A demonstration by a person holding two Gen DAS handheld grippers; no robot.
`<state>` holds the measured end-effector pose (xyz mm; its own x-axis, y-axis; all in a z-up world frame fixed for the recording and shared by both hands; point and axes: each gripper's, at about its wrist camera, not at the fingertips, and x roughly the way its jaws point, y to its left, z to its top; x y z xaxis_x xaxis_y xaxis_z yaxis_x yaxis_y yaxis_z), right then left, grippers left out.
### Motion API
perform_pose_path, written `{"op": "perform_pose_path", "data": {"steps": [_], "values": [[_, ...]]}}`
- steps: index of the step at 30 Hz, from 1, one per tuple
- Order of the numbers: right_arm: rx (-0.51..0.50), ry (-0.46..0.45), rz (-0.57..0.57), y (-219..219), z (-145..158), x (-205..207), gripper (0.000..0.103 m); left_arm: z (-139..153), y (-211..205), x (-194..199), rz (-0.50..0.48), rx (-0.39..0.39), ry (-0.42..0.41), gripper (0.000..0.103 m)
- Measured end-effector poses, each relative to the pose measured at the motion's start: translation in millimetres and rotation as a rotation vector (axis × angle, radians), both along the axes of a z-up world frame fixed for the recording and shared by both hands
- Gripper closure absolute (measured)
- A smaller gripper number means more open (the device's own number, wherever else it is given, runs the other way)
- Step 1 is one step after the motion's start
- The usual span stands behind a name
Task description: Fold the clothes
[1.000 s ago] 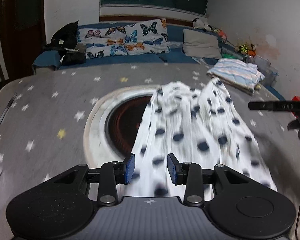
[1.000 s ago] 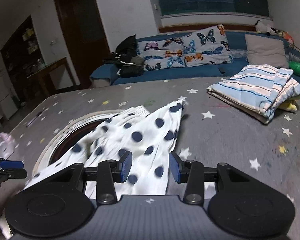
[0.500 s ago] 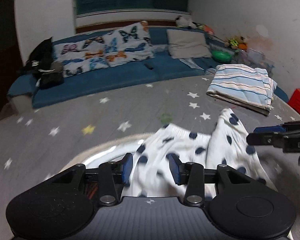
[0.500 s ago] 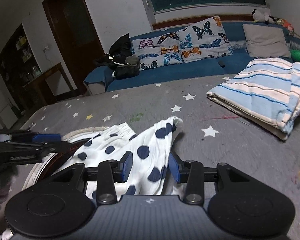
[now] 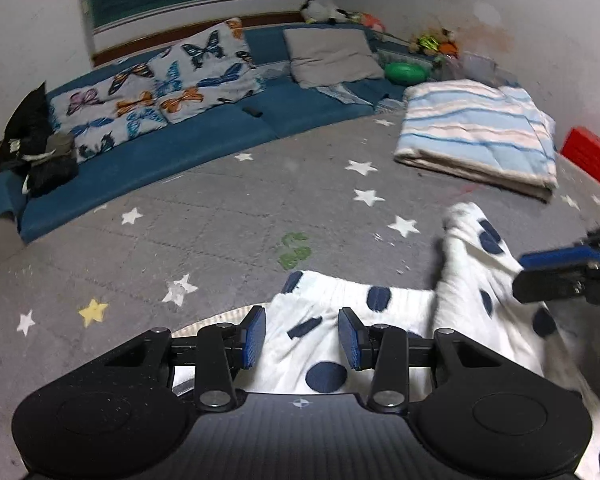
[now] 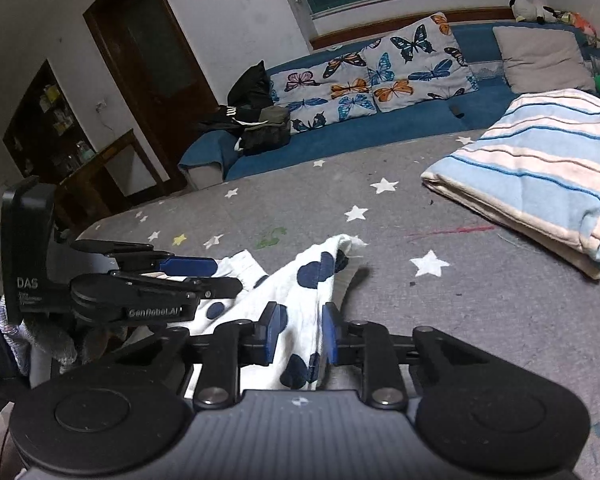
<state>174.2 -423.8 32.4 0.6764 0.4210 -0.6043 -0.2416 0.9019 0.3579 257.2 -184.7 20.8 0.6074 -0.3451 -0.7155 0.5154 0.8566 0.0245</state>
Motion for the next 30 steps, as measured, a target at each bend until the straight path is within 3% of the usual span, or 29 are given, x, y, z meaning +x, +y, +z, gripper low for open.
{"op": "perform_pose_path", "data": {"steps": [6, 8, 9, 11, 17, 22, 26, 30], "values": [[0.035, 0.014, 0.004, 0.2, -6.1, 6.7, 0.078, -2.6, -0.2, 5.8, 0.002, -0.017, 0.008, 0.062], [0.042, 0.019, 0.007, 2.2, -8.0, 9.1, 0.079, -1.8, -0.8, 6.4, -0.017, -0.035, 0.013, 0.086], [0.042, 0.020, 0.009, 3.9, -8.3, 9.4, 0.079, -1.8, -1.9, 5.5, -0.025, -0.036, 0.011, 0.090], [0.040, 0.016, 0.012, 6.7, -7.6, 8.4, 0.092, -1.9, -2.6, 2.6, -0.025, -0.036, 0.000, 0.097], [-0.016, -0.060, -0.029, 1.8, 15.4, -6.5, 0.097, 13.5, 18.0, -0.3, 0.090, -0.044, -0.084, 0.099], [-0.065, -0.095, -0.089, -15.6, 28.8, -21.3, 0.097, 39.0, 62.6, -0.5, 0.238, -0.065, -0.178, 0.099], [-0.141, -0.047, -0.158, -32.7, 22.4, -27.6, 0.095, 47.3, 107.0, 4.5, 0.372, -0.058, -0.206, 0.099], [-0.212, 0.031, -0.199, -44.0, 9.3, -29.9, 0.088, 38.8, 149.7, 14.4, 0.487, -0.046, -0.168, 0.099]]}}
